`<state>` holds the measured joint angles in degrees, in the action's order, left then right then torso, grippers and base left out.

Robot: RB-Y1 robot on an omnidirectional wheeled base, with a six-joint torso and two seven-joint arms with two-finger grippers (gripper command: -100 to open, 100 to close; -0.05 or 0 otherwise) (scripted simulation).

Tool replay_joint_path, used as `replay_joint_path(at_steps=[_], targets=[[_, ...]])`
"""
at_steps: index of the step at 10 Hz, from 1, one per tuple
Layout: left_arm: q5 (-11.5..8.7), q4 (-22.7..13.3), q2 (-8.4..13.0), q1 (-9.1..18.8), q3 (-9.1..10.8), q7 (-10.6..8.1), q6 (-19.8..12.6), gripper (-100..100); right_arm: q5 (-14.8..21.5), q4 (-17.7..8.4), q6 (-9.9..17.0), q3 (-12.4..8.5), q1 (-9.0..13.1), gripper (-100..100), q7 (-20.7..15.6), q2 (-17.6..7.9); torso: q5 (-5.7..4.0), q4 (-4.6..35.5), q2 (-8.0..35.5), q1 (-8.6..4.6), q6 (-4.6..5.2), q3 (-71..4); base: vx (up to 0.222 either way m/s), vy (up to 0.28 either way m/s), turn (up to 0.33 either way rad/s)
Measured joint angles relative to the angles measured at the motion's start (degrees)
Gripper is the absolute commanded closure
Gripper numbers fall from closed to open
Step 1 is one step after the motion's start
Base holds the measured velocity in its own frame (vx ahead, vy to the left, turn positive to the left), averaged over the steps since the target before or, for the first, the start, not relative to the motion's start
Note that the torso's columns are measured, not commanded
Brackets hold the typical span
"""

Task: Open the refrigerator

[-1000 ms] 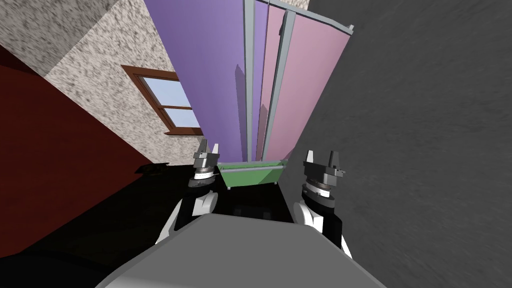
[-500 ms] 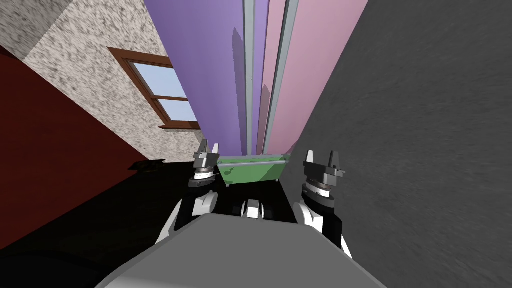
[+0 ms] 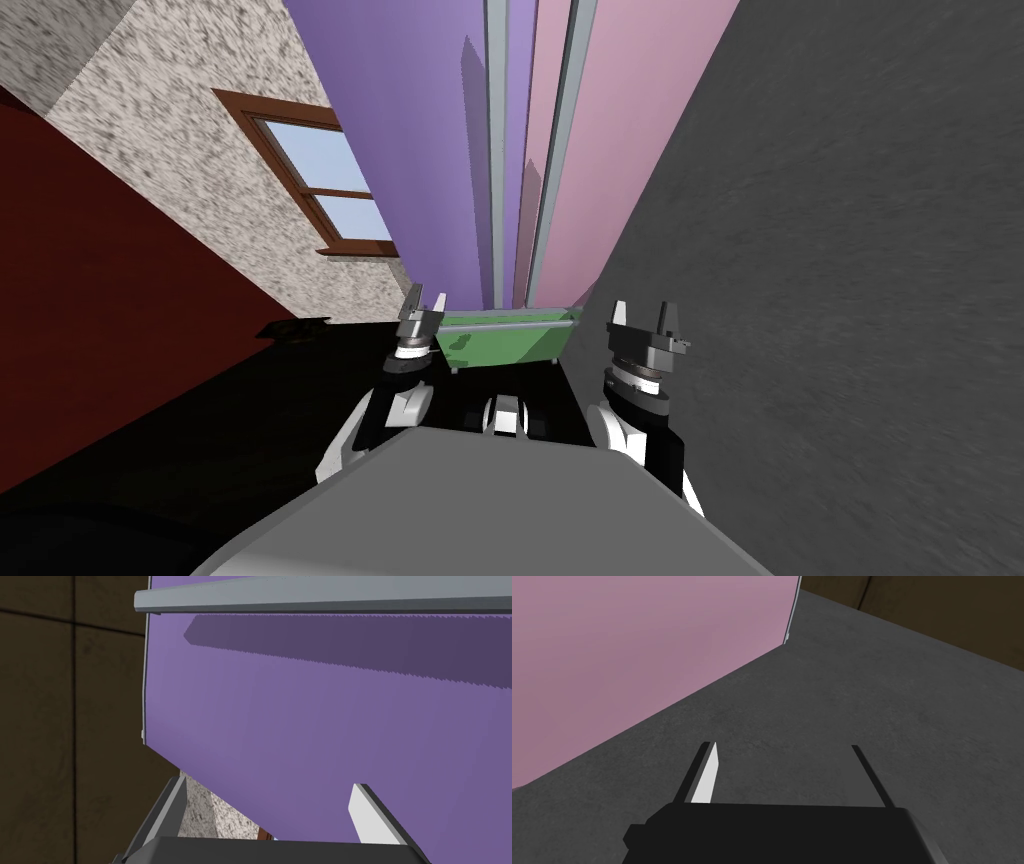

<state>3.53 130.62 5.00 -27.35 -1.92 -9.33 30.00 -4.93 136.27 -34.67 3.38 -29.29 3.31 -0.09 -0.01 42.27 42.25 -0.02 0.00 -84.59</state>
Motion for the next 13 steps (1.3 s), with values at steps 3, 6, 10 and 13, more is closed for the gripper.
replay_joint_path(at_steps=[3, 6, 10, 13], targets=[[-2.3, -5.3, 3.0, 1.6, 1.29, -1.56, 3.6, -100, 0.0, 0.0, 0.0, 0.0, 0.0, 0, 0.0, 0.0, 0.00, 0.0, 0.0, 0.02, 0.00, 0.0, 0.033, -0.022, 0.018], [-4.1, -9.9, 4.1, 3.1, 2.27, -2.84, 6.8, -100, 0.0, 0.0, 0.0, 0.0, 0.0, 0, 0.0, 0.0, 0.00, 0.0, 0.0, 0.02, -0.01, 0.0, 0.026, -0.016, 0.020], [-6.2, -15.8, 4.7, 4.7, 3.22, -4.22, 10.8, -100, 0.0, 0.0, 0.0, 0.0, 0.0, 0, 0.0, 0.0, 0.00, 0.0, 0.0, 0.00, 0.00, 0.0, 0.025, -0.019, 0.014], [-8.2, -21.1, 5.0, 6.5, 4.26, -5.62, 14.7, -100, 0.0, 0.0, 0.0, 0.0, 0.0, 0, 0.0, 0.0, -0.01, 0.0, 0.0, -0.02, 0.00, 0.0, 0.037, -0.028, 0.021]])
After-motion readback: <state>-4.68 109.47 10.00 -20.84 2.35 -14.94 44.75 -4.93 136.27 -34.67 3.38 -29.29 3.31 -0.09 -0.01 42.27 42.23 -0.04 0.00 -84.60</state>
